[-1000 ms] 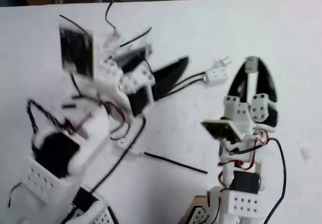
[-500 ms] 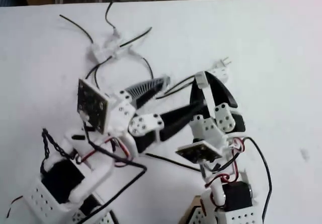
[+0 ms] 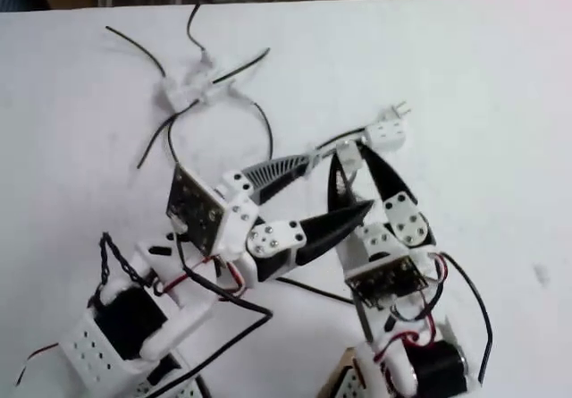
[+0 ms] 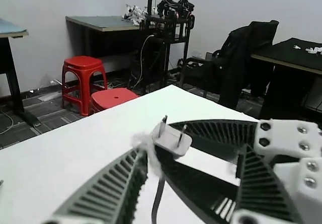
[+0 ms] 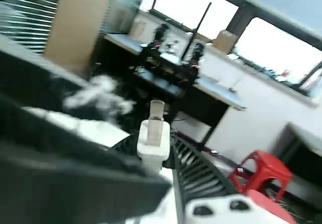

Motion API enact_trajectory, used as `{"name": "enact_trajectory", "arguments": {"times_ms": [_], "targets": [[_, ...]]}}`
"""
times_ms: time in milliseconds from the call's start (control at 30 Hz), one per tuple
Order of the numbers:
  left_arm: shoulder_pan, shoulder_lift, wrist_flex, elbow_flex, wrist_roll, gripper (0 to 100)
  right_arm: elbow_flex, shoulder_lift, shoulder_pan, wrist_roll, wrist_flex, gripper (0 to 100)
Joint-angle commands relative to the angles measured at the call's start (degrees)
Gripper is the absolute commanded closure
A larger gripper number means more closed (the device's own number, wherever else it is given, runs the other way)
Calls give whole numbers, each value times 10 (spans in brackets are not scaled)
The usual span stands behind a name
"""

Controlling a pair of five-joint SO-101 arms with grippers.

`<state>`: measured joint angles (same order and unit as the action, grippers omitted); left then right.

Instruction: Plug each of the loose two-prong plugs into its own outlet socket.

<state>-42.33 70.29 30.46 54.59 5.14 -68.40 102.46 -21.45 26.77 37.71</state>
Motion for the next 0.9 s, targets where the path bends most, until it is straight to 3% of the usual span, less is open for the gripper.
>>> {"name": "enact_trajectory", "arguments": {"times_ms": [0,400,700,867], "targets": [[28,8,-18,-3,-4,718,54,0,-31,-9,49,981],[53,9,-38,2,-4,718,72,8,-63,-9,115,981],[75,8,-37,3,-4,718,204,7,-65,-10,190,981],[77,8,-38,3,-4,718,247,7,-114,-10,247,981]]}}
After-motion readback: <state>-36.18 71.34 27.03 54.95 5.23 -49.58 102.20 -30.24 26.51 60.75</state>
